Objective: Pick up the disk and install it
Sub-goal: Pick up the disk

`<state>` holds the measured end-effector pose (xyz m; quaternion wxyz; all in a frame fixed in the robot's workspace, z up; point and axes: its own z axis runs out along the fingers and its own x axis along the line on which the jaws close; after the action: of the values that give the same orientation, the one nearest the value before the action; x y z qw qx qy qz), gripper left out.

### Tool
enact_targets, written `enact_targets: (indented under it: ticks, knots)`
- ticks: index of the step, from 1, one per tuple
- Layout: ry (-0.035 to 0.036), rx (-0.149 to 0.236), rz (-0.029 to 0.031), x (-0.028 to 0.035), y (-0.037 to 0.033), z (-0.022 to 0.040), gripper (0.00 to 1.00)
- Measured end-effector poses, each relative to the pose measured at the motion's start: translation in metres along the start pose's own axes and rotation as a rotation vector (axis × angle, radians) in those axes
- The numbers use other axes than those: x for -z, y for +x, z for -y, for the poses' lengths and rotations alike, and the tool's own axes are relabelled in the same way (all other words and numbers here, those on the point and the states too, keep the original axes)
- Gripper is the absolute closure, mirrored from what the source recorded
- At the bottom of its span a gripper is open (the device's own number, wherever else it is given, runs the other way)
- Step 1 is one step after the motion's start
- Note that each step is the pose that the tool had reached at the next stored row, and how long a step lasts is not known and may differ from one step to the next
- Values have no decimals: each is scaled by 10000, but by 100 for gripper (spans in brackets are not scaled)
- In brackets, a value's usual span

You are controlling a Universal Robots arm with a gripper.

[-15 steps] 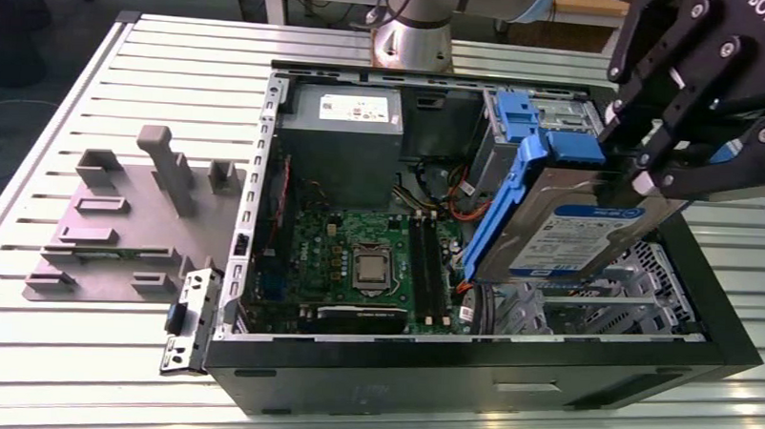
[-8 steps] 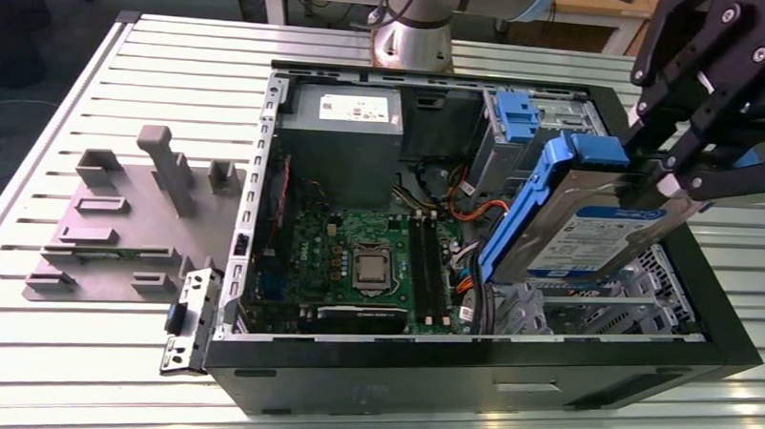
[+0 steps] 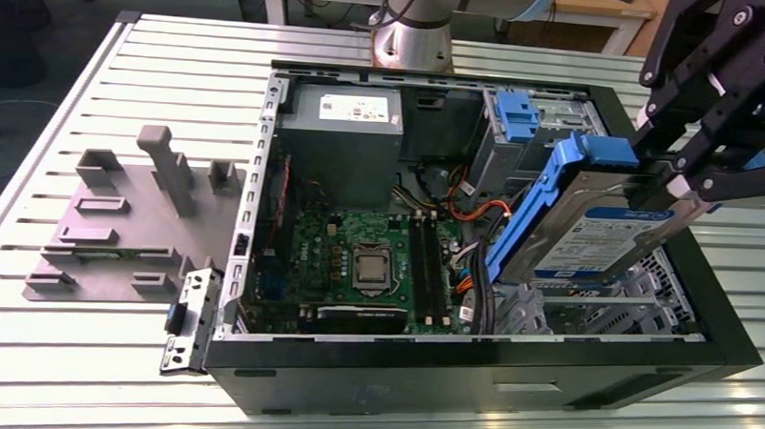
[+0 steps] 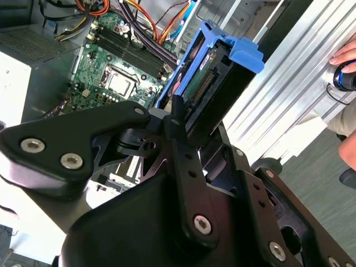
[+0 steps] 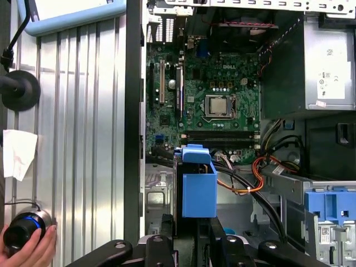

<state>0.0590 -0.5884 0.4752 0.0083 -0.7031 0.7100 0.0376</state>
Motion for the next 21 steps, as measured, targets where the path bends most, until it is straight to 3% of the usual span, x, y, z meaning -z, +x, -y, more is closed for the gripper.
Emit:
enact_targets:
  ticks: [9, 21]
  knots:
    - [0, 0, 0, 1, -1, 62, 65]
    - [0, 1, 1, 2, -1, 82, 65]
